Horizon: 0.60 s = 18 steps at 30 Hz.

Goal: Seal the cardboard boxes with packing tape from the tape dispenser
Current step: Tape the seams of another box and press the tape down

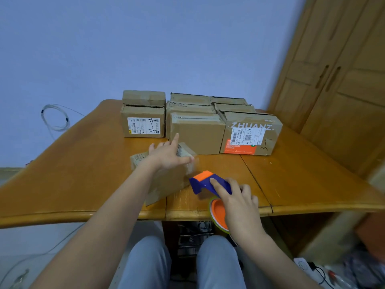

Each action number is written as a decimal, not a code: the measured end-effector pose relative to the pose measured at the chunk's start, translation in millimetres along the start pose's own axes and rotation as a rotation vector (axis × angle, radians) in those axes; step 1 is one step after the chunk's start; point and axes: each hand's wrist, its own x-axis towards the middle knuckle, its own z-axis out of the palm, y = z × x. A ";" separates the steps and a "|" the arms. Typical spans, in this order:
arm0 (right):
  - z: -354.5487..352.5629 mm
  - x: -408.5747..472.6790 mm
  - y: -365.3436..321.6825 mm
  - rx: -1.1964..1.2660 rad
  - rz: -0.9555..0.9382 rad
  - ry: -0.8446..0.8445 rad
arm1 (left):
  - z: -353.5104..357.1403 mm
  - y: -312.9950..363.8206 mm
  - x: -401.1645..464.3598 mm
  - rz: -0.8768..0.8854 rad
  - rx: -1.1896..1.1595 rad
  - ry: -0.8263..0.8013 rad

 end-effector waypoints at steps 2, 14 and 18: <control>5.1 7.8 -2.4 -0.024 0.000 -0.021 | 0.2 -2.1 0.9 0.015 -0.005 0.009; -15.9 37.2 -2.7 -0.062 -0.067 -0.150 | 4.2 2.1 3.7 0.039 0.099 0.028; -25.7 52.1 0.4 -0.111 -0.103 -0.173 | 3.7 3.7 4.1 0.052 0.109 0.032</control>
